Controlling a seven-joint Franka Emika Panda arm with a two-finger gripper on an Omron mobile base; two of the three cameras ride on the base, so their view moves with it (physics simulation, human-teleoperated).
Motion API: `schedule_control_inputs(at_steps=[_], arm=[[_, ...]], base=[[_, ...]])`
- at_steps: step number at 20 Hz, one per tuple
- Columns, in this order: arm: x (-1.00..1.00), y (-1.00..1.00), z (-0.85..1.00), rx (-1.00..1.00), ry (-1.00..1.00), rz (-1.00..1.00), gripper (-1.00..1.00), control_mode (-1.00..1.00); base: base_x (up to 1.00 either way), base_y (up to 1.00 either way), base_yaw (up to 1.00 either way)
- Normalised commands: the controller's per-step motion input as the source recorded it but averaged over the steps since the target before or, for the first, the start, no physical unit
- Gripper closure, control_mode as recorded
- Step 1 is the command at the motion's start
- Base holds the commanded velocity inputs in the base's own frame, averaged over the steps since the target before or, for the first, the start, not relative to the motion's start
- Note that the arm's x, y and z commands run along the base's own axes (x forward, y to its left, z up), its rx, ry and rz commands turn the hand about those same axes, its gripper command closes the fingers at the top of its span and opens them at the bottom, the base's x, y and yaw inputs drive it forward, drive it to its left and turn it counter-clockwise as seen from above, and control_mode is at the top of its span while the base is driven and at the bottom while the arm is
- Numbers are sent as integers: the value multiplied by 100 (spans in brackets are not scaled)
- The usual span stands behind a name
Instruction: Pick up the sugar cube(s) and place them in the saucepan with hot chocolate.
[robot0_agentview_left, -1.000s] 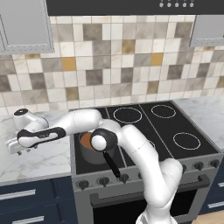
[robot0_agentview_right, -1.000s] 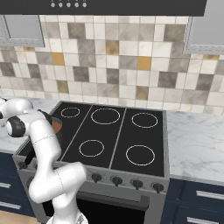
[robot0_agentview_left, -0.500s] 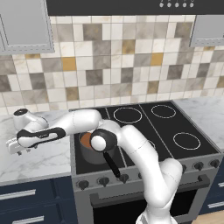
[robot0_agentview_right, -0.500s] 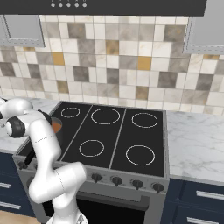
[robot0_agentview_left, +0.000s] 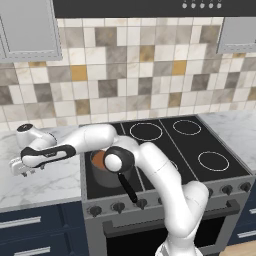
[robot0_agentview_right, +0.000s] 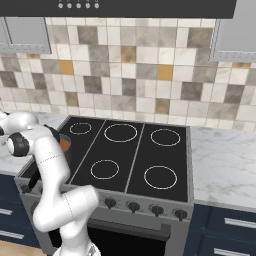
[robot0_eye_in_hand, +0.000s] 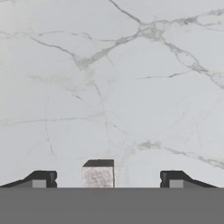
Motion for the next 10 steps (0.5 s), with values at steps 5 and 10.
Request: schedule_control_inputs(at_steps=[5,10], arm=[[0,-1,-18,0,0,-1,-100,-100],[4,4,-17,0,0,0,-100,-100]], base=[[0,0,0],[0,0,0]])
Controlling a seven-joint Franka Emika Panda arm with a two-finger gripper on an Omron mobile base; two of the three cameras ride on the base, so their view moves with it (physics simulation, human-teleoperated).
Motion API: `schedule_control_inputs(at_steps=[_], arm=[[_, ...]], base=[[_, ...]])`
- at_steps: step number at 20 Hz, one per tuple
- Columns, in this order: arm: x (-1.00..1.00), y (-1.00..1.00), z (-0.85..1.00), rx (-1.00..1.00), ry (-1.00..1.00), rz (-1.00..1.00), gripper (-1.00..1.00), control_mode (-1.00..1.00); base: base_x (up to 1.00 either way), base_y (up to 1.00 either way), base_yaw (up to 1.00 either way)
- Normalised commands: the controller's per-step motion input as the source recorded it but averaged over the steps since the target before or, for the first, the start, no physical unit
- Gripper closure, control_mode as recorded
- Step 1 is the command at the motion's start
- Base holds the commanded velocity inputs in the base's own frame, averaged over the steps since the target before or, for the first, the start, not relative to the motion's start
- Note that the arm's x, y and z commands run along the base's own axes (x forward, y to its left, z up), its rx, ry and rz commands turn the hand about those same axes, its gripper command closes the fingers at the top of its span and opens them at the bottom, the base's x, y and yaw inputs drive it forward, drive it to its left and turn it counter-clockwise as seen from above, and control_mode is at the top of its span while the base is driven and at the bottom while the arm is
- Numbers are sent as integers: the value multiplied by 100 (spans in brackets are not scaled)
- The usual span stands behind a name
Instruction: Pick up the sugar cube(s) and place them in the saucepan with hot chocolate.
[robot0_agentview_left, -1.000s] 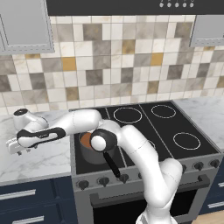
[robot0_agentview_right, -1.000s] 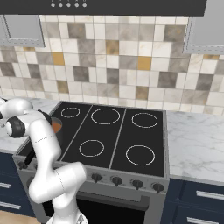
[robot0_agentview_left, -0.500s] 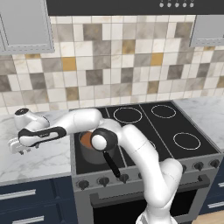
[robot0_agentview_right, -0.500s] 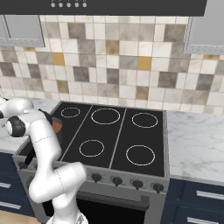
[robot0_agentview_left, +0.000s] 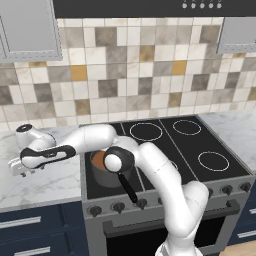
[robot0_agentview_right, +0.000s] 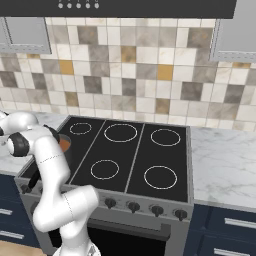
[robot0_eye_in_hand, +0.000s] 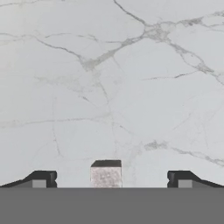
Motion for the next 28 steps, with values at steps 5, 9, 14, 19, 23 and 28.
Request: schedule_control_inputs(at_steps=[5,9,14,19,23,28], arm=[[14,0,-29,0,0,0,-100,-100],[13,0,-35,0,0,0,-100,-100],[5,1,-30,0,0,0,-100,-100],[6,0,-18,0,0,0,-100,-100],[0,0,-6,0,0,0,-100,-100],[0,0,-17,0,2,0,100,-100]], base=[[0,0,0],[0,0,0],[0,0,0],[0,0,0],[0,0,0],[0,0,0]])
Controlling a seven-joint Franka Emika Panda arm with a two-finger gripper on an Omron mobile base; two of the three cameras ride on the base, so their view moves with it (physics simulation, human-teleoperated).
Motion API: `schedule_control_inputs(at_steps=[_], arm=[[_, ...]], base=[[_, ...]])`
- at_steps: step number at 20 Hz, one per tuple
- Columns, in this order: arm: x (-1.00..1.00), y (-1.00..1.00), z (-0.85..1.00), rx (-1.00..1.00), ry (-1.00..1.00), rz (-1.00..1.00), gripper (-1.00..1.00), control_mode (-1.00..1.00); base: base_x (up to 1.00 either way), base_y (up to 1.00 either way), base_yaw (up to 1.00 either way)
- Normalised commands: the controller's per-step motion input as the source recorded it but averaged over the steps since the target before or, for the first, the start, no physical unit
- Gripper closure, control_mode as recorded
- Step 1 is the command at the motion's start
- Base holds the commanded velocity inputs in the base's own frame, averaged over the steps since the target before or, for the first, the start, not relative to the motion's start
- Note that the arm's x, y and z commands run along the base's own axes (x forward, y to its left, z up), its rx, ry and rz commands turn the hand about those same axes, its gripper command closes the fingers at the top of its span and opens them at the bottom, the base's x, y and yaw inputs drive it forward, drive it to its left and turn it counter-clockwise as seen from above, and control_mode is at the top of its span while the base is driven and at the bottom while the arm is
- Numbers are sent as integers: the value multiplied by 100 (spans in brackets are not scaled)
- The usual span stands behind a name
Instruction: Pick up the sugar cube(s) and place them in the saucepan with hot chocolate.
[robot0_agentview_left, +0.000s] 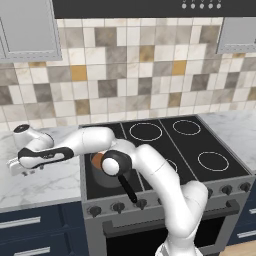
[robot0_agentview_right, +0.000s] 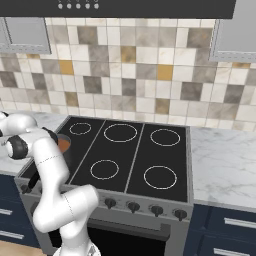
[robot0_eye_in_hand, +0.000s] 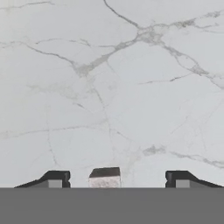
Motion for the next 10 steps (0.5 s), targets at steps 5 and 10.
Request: schedule_control_inputs(at_steps=[5,10], arm=[[0,0,-17,0,3,0,100,-100],[0,0,-10,0,3,0,100,-100]], base=[[0,0,0],[0,0,0]])
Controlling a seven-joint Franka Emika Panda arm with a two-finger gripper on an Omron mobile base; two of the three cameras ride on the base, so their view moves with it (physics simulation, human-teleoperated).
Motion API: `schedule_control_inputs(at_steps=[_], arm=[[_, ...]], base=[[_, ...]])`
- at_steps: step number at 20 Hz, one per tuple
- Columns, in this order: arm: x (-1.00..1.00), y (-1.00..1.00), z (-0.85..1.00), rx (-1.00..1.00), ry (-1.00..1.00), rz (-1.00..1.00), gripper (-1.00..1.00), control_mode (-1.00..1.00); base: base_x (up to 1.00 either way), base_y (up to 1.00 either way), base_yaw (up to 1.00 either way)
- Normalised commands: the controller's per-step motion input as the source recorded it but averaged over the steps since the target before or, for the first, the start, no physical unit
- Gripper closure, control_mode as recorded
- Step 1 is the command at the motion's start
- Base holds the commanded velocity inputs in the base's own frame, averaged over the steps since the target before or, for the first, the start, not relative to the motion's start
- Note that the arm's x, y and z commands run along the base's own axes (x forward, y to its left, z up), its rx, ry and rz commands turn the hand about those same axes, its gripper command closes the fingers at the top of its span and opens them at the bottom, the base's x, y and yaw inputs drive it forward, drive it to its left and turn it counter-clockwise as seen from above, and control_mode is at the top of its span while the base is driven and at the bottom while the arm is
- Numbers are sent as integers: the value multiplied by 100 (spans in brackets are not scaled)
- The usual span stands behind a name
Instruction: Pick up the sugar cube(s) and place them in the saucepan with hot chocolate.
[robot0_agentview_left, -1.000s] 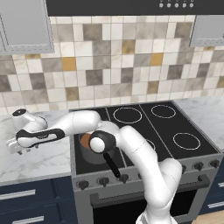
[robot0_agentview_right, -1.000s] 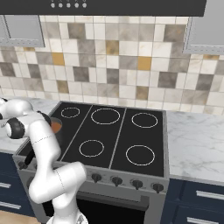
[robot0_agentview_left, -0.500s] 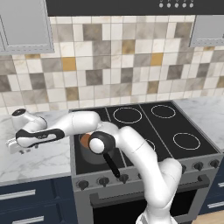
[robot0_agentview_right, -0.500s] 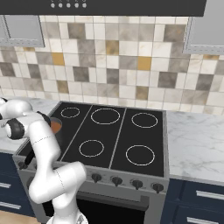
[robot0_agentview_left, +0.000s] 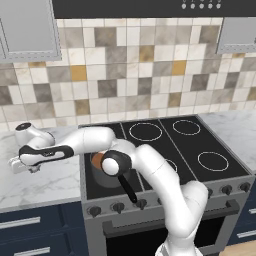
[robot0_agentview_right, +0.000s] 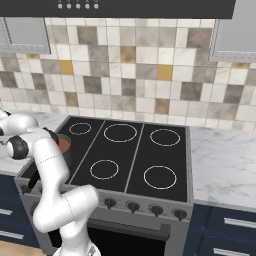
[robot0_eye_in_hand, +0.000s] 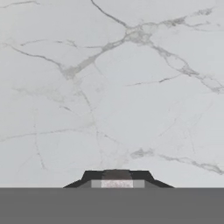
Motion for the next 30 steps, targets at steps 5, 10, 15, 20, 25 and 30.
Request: schedule_control_inputs(at_steps=[5,10,15,20,25,30], arm=[[0,0,-6,0,2,0,100,-100],[-44,-28,57,0,-2,0,100,-100],[-52,-71,49,0,-6,1,100,-100],[-63,-99,17,0,-3,0,100,-100],[-48,-96,21,0,0,1,100,-100],[-23,-82,60,1,0,1,100,-100]], base=[[0,0,0],[0,0,0],[0,0,0],[0,0,0],[0,0,0],[0,0,0]])
